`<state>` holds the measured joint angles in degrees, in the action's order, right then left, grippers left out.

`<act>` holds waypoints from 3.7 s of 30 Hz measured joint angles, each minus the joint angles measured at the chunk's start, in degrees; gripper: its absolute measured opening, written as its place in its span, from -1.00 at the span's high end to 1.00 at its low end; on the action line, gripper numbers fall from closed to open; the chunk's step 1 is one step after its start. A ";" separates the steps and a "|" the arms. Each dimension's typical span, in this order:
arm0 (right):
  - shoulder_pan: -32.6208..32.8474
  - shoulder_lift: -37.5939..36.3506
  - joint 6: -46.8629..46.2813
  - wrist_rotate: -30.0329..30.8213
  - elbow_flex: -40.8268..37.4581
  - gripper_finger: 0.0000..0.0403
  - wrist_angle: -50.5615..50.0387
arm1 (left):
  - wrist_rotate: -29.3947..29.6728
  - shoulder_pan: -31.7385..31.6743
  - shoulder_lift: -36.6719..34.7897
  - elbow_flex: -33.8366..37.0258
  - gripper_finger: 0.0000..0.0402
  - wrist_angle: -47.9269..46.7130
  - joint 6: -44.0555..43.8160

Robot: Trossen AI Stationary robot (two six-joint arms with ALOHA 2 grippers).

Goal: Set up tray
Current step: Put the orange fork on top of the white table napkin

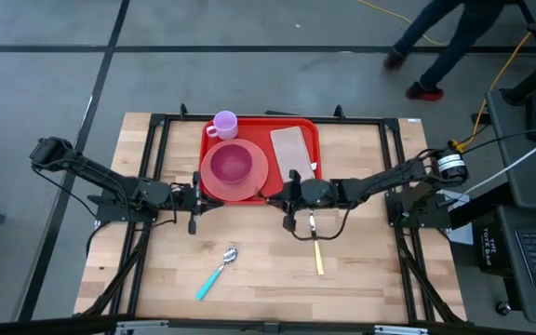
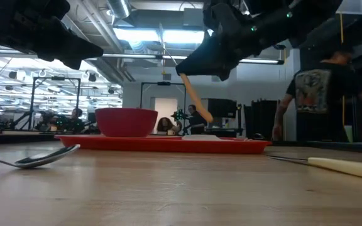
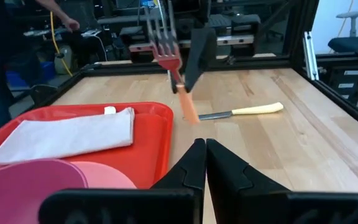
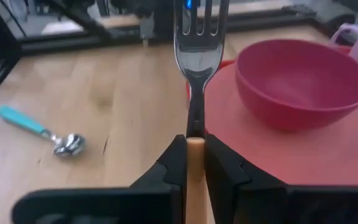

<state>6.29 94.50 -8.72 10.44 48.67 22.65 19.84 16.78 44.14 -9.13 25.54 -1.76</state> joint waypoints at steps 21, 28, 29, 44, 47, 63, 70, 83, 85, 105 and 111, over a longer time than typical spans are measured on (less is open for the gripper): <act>-2.18 0.07 5.30 0.34 -1.25 0.81 10.97 | -2.44 -0.02 -0.07 0.02 0.99 5.27 4.42; -4.23 0.07 4.45 -2.58 -1.25 0.81 11.69 | -2.92 0.00 -1.36 0.00 0.98 5.64 4.00; -4.36 0.07 4.13 -2.58 -1.25 0.81 12.21 | -2.76 0.00 -1.36 0.00 0.98 5.64 4.00; -6.85 -1.60 1.17 14.59 2.76 0.81 3.22 | 6.13 -0.01 -1.33 0.00 0.97 4.07 4.84; -8.90 -1.99 -3.69 21.13 4.85 0.81 -6.25 | 6.42 -0.04 -1.31 0.00 0.98 3.86 5.42; -19.76 -2.36 -13.58 16.62 8.89 0.81 -22.16 | 7.15 -2.34 -1.31 0.00 0.99 3.76 7.47; -24.32 -2.36 -16.22 8.46 11.39 0.81 -31.47 | 4.35 -3.32 -1.29 0.00 0.97 2.51 7.56; -25.78 -1.92 -20.07 7.27 26.95 0.81 -53.44 | 4.24 -4.26 -1.29 0.00 0.97 1.28 8.56; -26.05 -1.90 -21.09 7.06 28.31 0.81 -56.20 | 4.24 -4.26 -1.29 0.00 0.98 1.50 9.20; -28.55 8.17 -24.47 -1.60 29.13 0.81 -58.82 | 4.31 -4.26 -1.29 -0.01 0.99 1.61 12.02; -29.53 11.92 -28.74 -2.76 29.06 0.81 -58.36 | 4.50 -4.26 -1.29 -0.01 0.96 1.61 12.03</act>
<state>-23.24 106.42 -37.46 7.68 77.73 -35.71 24.34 12.51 42.85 -9.14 27.16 10.27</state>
